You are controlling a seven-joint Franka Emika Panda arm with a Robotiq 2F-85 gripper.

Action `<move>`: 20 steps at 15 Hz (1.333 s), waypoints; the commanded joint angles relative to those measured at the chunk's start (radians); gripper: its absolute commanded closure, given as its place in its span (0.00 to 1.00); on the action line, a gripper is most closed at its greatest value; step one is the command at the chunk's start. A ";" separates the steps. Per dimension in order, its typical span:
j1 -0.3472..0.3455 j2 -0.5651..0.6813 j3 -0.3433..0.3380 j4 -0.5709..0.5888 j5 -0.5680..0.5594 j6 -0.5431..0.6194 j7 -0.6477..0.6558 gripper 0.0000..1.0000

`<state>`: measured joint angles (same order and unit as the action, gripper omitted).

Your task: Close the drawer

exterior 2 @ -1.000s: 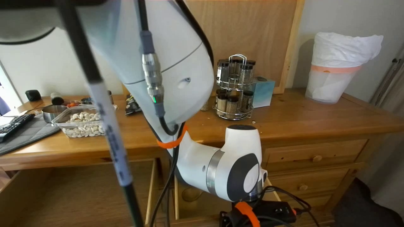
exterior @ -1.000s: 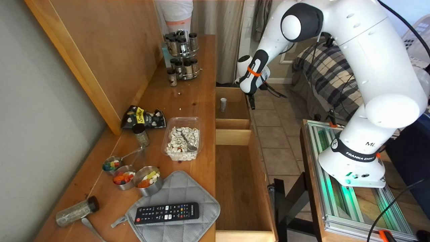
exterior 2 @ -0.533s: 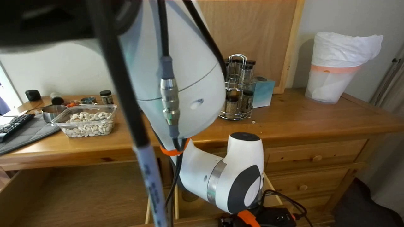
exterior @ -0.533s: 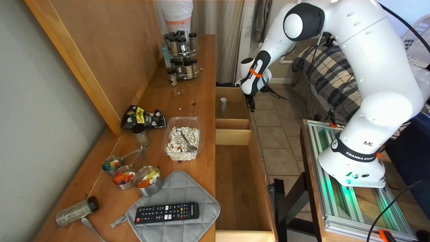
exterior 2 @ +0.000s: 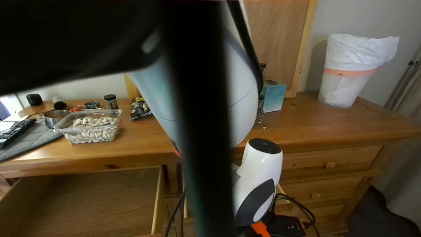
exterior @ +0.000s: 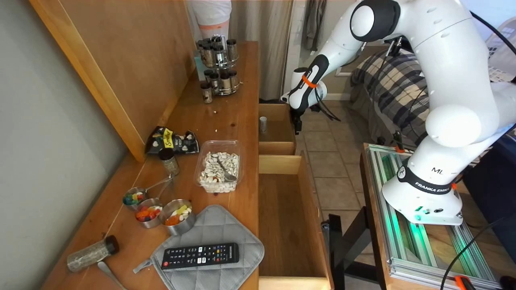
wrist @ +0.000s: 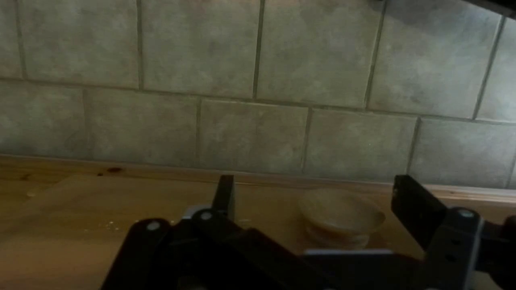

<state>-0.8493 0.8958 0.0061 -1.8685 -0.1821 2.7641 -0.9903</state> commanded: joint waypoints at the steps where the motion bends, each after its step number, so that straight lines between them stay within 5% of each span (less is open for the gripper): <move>1: -0.047 -0.020 0.108 -0.005 0.057 0.019 -0.062 0.00; 8: -0.068 -0.012 0.227 0.068 0.120 0.019 -0.110 0.00; 20: -0.034 0.003 0.198 0.107 0.131 0.000 -0.074 0.00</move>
<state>-0.9002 0.8805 0.2201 -1.7897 -0.0898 2.7805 -1.0626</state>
